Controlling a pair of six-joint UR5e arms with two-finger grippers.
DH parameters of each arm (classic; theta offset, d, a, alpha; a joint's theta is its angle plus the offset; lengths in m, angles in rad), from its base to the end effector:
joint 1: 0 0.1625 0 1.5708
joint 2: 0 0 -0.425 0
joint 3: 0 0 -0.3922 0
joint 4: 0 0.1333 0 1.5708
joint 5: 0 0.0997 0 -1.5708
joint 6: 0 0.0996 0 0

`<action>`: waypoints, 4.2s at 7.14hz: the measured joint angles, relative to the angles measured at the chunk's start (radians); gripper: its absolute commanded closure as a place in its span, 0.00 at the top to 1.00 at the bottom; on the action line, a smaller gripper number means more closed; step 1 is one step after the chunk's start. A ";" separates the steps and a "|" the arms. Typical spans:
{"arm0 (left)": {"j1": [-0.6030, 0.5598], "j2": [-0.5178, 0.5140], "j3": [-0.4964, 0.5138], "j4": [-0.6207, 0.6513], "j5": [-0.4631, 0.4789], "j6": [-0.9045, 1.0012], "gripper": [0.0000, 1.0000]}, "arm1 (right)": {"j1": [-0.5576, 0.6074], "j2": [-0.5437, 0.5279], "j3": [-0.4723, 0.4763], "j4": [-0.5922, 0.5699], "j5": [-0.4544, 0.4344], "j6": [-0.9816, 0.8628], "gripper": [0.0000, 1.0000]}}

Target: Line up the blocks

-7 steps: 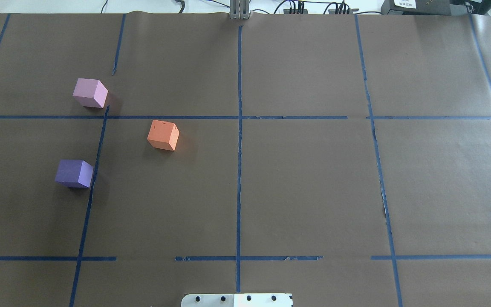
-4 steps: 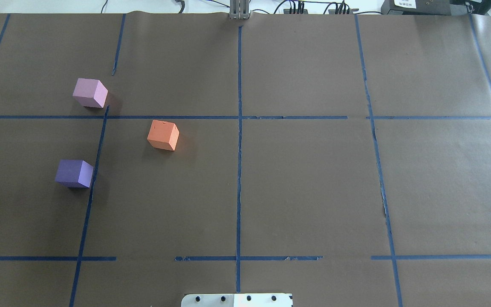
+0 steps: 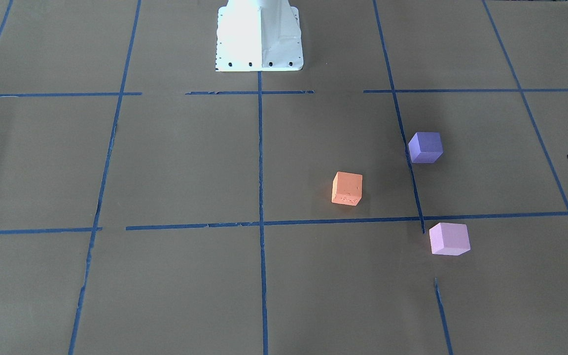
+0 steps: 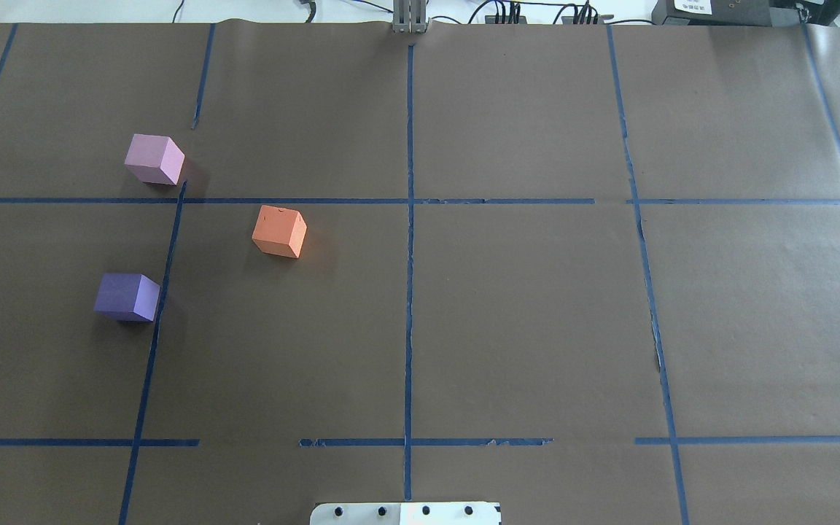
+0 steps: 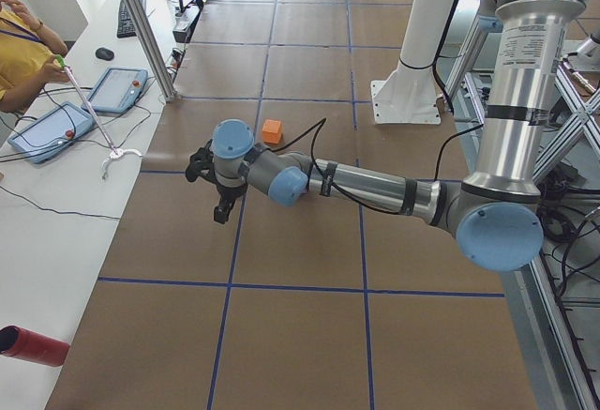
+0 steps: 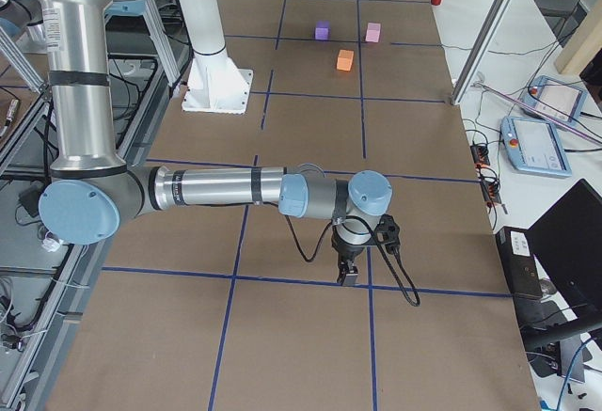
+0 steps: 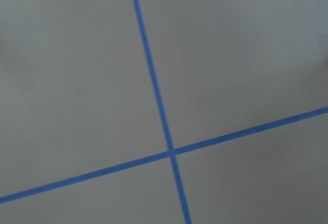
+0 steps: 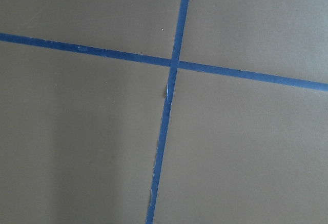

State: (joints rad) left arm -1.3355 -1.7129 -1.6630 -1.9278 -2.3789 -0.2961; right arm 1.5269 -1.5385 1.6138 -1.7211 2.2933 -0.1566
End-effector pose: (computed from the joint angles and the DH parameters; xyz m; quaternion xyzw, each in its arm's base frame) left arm 0.0716 -0.5616 0.4937 0.1597 0.4332 0.0878 0.8827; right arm 0.0455 -0.5011 0.6397 -0.0151 -0.3546 -0.0804 0.9314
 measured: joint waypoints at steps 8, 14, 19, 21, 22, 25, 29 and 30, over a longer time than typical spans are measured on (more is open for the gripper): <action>0.564 -0.397 0.132 -0.011 0.341 -0.652 1.00 | 0.000 0.000 0.000 0.000 0.000 0.000 1.00; 0.661 -0.420 0.193 -0.015 0.412 -0.760 0.31 | 0.000 0.000 0.000 0.000 0.000 0.000 1.00; 0.546 -0.278 0.078 -0.005 0.329 -0.670 0.31 | -0.001 -0.001 0.000 0.000 0.000 0.000 1.00; 0.443 -0.165 0.069 -0.005 0.296 -0.532 0.31 | -0.001 0.000 0.000 0.000 0.000 0.000 1.00; 0.423 -0.138 0.081 -0.008 0.293 -0.496 0.33 | -0.001 0.000 0.000 0.000 0.000 0.000 1.00; 0.420 -0.143 0.115 -0.014 0.290 -0.509 0.86 | 0.000 0.000 0.000 0.000 0.000 0.000 1.00; 0.421 -0.141 0.115 -0.009 0.262 -0.519 1.00 | 0.000 0.000 0.000 0.000 0.000 0.000 1.00; 0.402 -0.137 0.103 -0.005 0.239 -0.514 0.99 | 0.000 0.000 0.000 0.000 0.000 0.000 1.00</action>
State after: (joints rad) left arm -0.9333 -1.8495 -1.5601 -1.9330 -2.1403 -0.8104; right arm 1.5272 -1.5386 1.6137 -1.7210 2.2933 -0.1571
